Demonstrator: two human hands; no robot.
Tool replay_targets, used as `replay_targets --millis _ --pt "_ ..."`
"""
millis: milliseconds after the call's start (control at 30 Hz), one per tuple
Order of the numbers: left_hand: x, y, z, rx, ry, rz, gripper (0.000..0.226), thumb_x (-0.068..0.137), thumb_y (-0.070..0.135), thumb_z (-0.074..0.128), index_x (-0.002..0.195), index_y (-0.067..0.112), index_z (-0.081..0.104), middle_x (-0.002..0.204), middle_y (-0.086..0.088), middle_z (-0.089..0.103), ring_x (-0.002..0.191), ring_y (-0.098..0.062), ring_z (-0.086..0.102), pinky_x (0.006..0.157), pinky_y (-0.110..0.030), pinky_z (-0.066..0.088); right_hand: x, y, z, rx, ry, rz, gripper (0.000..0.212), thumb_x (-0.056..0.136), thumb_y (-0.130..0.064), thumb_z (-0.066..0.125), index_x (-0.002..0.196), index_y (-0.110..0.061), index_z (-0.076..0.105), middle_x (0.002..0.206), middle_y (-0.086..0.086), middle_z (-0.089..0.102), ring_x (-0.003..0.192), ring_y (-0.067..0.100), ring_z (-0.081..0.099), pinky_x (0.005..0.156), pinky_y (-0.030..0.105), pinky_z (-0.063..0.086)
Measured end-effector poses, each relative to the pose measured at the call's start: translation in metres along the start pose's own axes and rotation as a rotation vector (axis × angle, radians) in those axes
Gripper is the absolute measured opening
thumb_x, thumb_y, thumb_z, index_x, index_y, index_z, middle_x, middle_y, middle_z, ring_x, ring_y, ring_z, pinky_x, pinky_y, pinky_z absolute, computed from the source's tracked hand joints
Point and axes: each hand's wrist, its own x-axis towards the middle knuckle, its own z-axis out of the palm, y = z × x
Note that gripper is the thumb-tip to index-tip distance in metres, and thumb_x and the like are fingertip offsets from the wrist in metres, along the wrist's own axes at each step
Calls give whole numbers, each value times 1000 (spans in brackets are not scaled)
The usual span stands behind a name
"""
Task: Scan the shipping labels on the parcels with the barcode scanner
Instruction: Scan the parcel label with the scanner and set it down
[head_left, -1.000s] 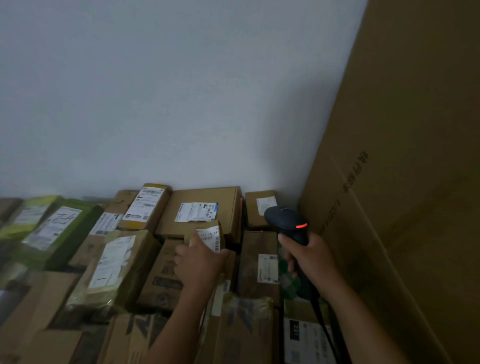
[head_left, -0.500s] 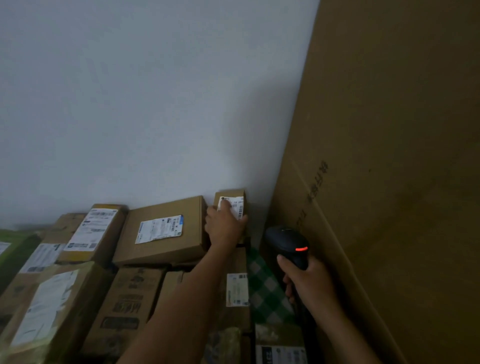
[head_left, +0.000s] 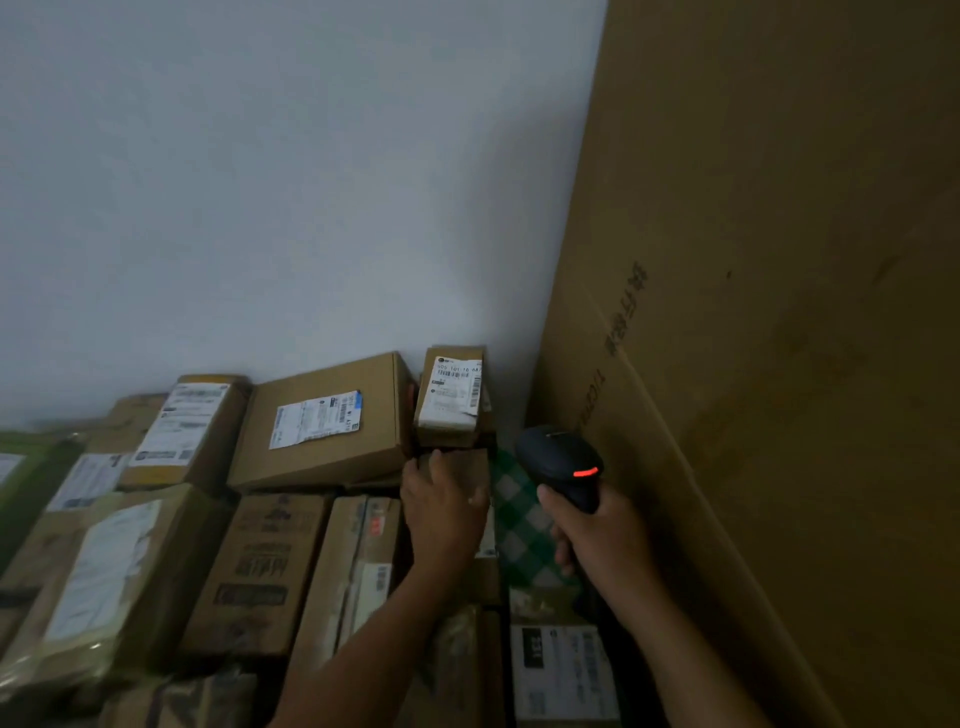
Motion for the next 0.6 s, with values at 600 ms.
replay_targets --millis 600 --pt "-32 -6 -21 155 -325 -130 133 72 61 75 153 12 -19 155 -19 13 141 -37 25 112 -49 29 -23 6 -8 -6 -23 16 22 89 -28 68 83 -8 61 59 5 58 45 13 54 46 27 45"
